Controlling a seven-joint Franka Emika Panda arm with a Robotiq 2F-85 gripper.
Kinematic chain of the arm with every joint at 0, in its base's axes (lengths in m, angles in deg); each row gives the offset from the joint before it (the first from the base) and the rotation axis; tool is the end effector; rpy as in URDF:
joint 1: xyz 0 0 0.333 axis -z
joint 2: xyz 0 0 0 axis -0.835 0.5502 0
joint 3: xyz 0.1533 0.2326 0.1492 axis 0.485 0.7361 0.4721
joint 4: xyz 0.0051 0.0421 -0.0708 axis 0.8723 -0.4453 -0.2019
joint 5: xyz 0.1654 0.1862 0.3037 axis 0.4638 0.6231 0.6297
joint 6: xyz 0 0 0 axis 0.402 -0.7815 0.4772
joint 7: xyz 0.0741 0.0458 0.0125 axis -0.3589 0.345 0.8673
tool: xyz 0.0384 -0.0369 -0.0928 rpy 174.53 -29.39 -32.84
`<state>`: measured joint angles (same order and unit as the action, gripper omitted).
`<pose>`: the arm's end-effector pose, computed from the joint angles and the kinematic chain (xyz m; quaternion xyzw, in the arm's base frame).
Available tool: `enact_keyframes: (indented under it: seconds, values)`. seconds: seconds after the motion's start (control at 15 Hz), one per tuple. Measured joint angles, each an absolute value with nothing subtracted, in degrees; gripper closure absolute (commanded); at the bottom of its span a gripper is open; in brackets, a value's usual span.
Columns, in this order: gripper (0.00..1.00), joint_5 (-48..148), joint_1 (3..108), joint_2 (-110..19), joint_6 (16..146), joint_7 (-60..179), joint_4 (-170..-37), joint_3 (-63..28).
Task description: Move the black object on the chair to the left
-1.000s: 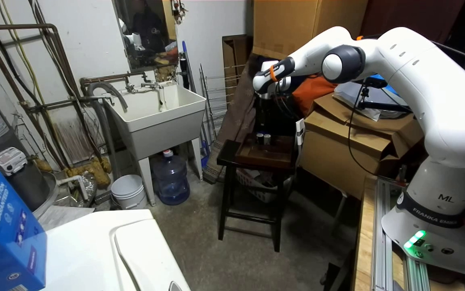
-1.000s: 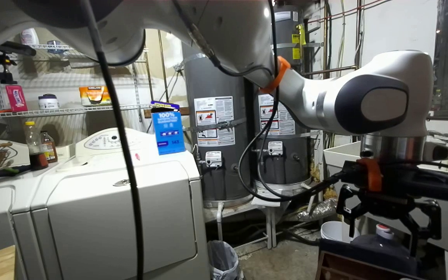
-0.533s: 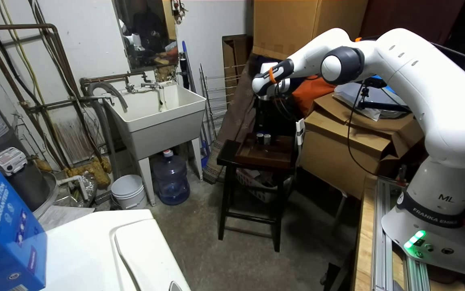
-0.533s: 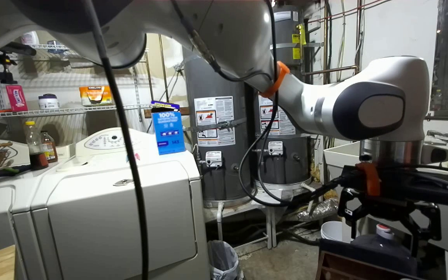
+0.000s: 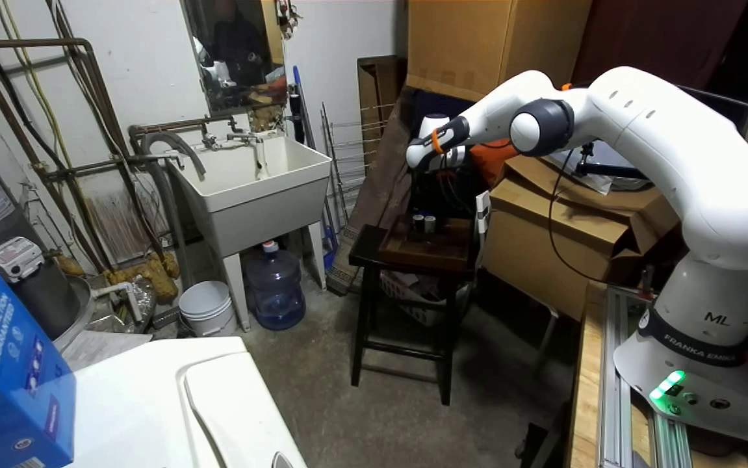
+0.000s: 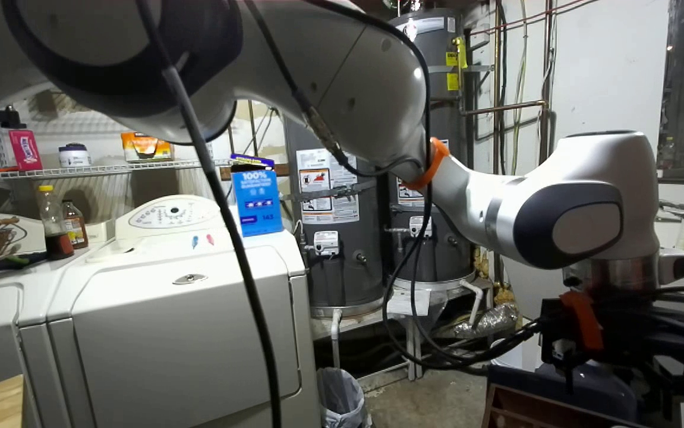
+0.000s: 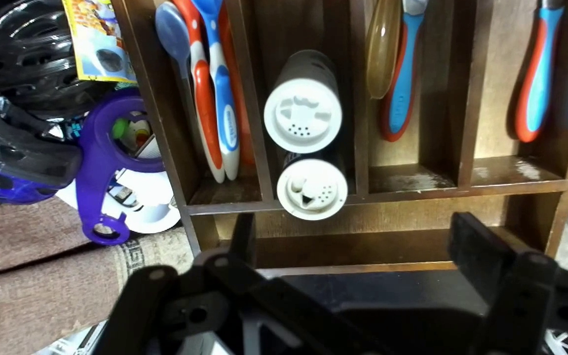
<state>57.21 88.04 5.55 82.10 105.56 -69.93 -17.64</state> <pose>0.6517 -0.4414 0.1291 0.9950 0.0534 0.0623 0.0569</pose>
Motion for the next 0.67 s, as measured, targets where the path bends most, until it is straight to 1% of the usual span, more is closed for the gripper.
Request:
enact_keyframes:
  seconds: [0.67]
  values:
    - [0.00, 57.35, 90.19, 14.47, 82.14, 100.92, -59.81, -15.73]
